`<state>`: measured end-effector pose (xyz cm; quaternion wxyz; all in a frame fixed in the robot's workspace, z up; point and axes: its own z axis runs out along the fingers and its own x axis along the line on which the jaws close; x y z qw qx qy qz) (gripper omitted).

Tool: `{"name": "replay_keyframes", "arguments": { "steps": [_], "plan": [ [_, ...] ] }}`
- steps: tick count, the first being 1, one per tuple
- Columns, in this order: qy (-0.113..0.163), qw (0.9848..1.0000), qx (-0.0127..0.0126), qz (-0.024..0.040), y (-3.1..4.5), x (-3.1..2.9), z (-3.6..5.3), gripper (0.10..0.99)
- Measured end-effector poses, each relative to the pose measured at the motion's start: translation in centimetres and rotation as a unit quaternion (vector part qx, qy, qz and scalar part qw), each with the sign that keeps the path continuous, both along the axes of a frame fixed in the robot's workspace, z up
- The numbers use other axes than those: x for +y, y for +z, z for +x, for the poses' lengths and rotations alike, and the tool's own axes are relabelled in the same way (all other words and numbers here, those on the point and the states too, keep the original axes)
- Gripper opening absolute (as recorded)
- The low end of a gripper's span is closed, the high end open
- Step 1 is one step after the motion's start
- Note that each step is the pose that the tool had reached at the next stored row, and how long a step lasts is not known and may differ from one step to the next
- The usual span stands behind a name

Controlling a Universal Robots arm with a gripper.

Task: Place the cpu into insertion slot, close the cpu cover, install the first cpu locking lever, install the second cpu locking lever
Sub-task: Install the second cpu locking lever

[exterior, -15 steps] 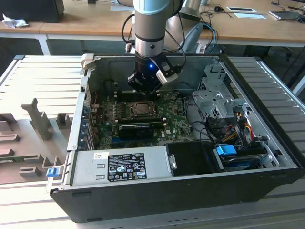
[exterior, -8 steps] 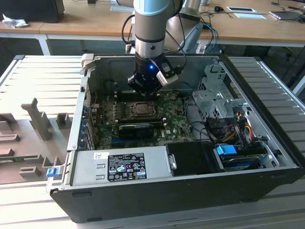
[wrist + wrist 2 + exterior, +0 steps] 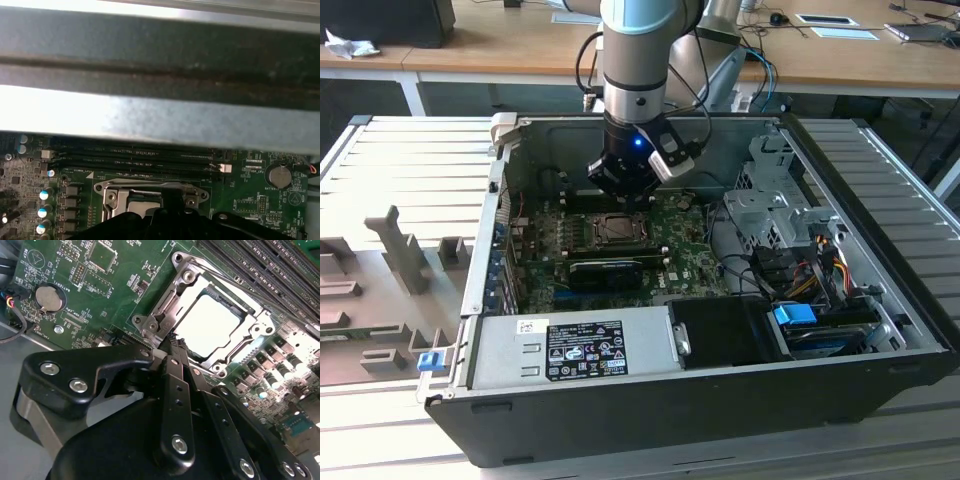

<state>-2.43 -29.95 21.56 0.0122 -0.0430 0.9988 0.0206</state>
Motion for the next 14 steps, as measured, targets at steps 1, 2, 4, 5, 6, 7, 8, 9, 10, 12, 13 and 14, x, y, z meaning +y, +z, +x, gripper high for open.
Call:
{"name": "replay_keyframes", "arguments": {
  "steps": [1,2,4,5,6,7,8,9,10,12,13,14],
  "plan": [
    [0.000,1.0000,0.0001,-0.0002,0.02,-0.02,0.00,0.106],
    [0.000,1.0000,0.0001,-0.0001,0.12,-0.04,0.00,0.106],
    [0.000,1.0000,0.0000,-0.0001,0.38,-0.03,0.00,0.106],
    [0.000,1.0000,0.0001,-0.0001,0.65,-0.03,0.00,0.106],
    [0.000,1.0000,0.0002,-0.0001,0.84,-0.04,0.00,0.106],
    [0.000,1.0000,0.0002,-0.0001,0.95,-0.05,0.00,0.106],
    [0.000,1.0000,0.0002,0.0000,0.99,-0.07,0.01,0.106],
    [0.000,1.0000,0.0002,0.0000,0.99,-0.12,0.01,0.106],
    [0.000,1.0000,0.0003,-0.0001,0.99,-0.21,0.00,0.106],
    [0.000,1.0000,0.0002,-0.0001,0.98,-0.33,0.00,0.106],
    [0.000,1.0000,0.0002,-0.0002,0.97,-0.43,0.00,0.106],
    [0.000,1.0000,0.0003,-0.0003,0.97,-0.54,0.00,0.106]
  ]
}}
